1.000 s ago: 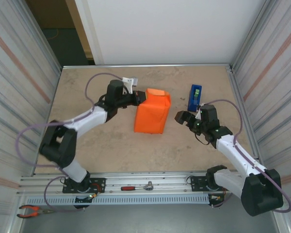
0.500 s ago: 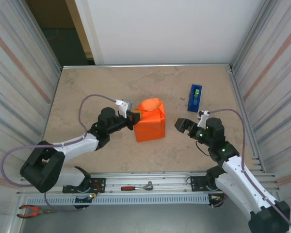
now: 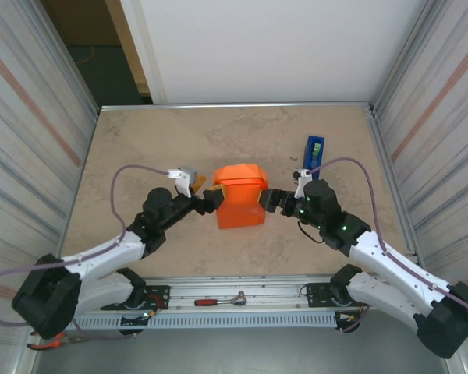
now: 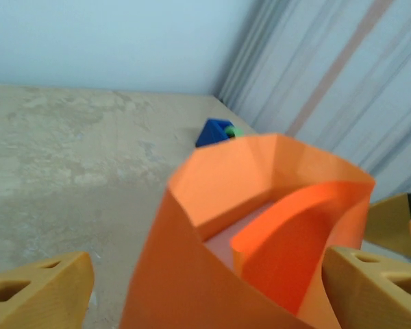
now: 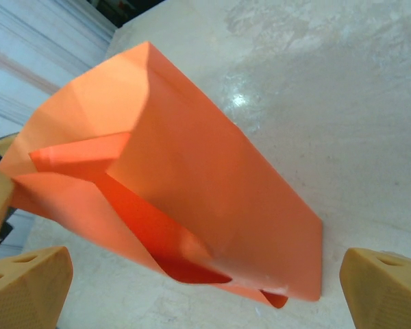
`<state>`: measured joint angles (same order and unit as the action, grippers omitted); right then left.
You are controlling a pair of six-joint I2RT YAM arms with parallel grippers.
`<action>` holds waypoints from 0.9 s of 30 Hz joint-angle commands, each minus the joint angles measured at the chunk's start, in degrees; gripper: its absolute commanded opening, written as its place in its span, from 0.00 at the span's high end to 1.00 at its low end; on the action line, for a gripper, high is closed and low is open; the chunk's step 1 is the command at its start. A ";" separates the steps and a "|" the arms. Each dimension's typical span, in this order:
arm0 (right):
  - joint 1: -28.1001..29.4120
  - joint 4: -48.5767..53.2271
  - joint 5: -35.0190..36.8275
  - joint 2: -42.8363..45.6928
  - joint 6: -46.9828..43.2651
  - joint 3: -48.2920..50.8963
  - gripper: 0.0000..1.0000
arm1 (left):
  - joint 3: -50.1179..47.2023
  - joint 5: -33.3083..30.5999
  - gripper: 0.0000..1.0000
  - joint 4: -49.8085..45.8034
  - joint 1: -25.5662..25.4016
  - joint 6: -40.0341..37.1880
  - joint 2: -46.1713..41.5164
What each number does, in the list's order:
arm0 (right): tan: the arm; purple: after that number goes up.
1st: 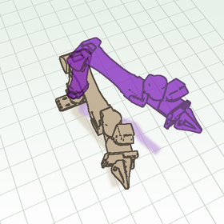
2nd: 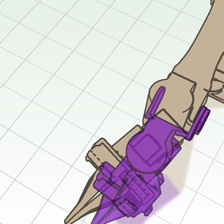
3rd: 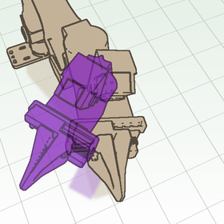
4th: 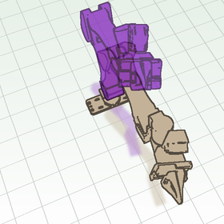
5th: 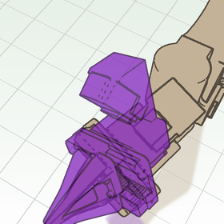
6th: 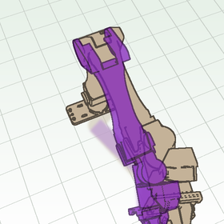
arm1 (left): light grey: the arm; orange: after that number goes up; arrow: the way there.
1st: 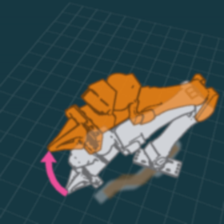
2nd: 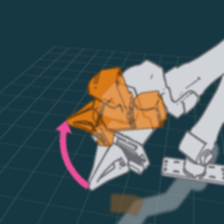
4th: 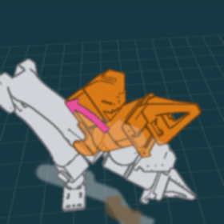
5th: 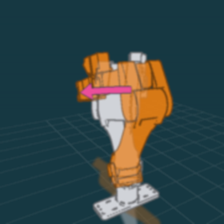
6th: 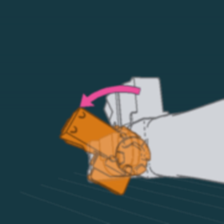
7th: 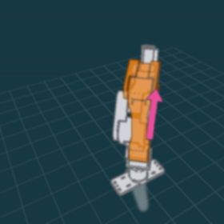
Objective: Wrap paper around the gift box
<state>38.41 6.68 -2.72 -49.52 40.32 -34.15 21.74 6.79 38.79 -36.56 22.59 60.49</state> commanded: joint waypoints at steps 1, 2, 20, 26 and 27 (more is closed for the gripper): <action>1.59 0.54 3.90 -1.98 -3.53 -2.82 0.02 | -2.18 -9.56 0.09 -1.68 0.16 2.35 -5.93; 1.73 0.17 4.21 -2.63 -3.72 -3.09 0.02 | -2.28 -10.81 0.09 -3.26 0.15 2.55 -7.40; 2.72 -1.14 11.00 -15.04 -5.17 -6.81 0.02 | 2.93 -10.59 0.05 -1.67 -4.87 -1.13 2.60; 2.74 -1.04 11.16 -14.64 -4.35 -5.76 0.02 | 6.22 -14.40 0.05 -1.44 -7.04 -3.10 7.39; 2.73 -1.05 11.08 -14.65 -4.28 -5.76 0.02 | 6.62 -15.11 0.05 -1.43 -7.20 -3.20 8.20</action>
<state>40.88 6.02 6.72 -64.84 35.53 -40.45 25.91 -4.80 34.76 -43.16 21.32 67.31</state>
